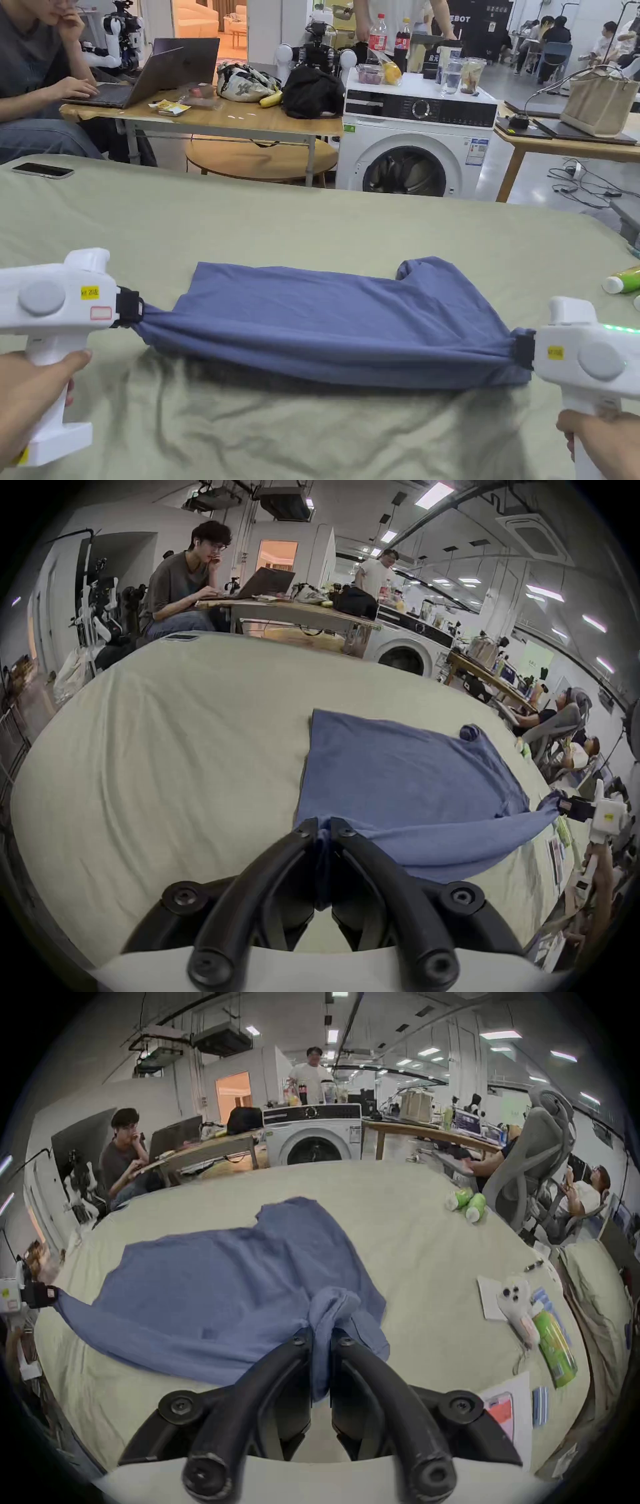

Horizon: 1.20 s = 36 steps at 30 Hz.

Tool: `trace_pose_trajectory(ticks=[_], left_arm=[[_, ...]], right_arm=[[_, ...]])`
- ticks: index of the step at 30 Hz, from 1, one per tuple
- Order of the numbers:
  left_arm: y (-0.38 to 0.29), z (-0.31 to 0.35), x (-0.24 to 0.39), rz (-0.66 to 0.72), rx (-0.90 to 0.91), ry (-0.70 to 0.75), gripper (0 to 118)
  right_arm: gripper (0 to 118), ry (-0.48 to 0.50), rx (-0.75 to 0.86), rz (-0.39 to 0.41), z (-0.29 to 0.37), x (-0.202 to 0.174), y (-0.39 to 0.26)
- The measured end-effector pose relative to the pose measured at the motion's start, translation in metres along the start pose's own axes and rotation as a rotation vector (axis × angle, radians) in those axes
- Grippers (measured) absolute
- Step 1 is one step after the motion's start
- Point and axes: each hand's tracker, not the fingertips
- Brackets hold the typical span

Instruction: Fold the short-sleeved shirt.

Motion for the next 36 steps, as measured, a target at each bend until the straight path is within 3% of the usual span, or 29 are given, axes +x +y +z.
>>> trace_pose_trajectory(ticks=[10, 20, 22, 24, 27, 30, 34, 35, 36], left_arm=[[0.046, -0.083, -0.004, 0.014, -0.103, 0.059, 0], [0.049, -0.13, 0.01, -0.041, -0.161, 0.104, 0], [0.048, -0.13, 0.01, -0.043, -0.161, 0.108, 15], [0.049, -0.126, 0.008, -0.042, -0.16, 0.104, 31], [0.048, -0.109, 0.008, -0.034, -0.111, 0.076, 40], [0.042, -0.081, 0.016, -0.042, 0.001, 0.04, 46], [0.019, -0.043, 0.033, -0.118, 0.112, 0.007, 46], [0.011, -0.035, 0.037, -0.131, 0.148, 0.006, 44], [0.001, -0.027, 0.042, -0.146, 0.177, 0.005, 32]], right_arm=[[6, -0.018, -0.045, 0.019, -0.09, -0.01, 0.045], [9, -0.072, -0.079, 0.063, -0.138, -0.019, 0.042], [24, -0.076, -0.066, 0.066, -0.137, -0.019, 0.042], [54, -0.068, -0.025, 0.044, -0.129, -0.019, 0.042], [58, -0.078, 0.041, 0.027, -0.108, -0.025, 0.042], [58, -0.089, 0.159, 0.103, -0.081, -0.04, 0.039], [53, -0.062, 0.273, 0.066, -0.048, -0.056, 0.025], [39, -0.055, 0.298, 0.055, -0.041, -0.059, 0.02], [12, -0.055, 0.322, 0.051, -0.033, -0.062, 0.015]])
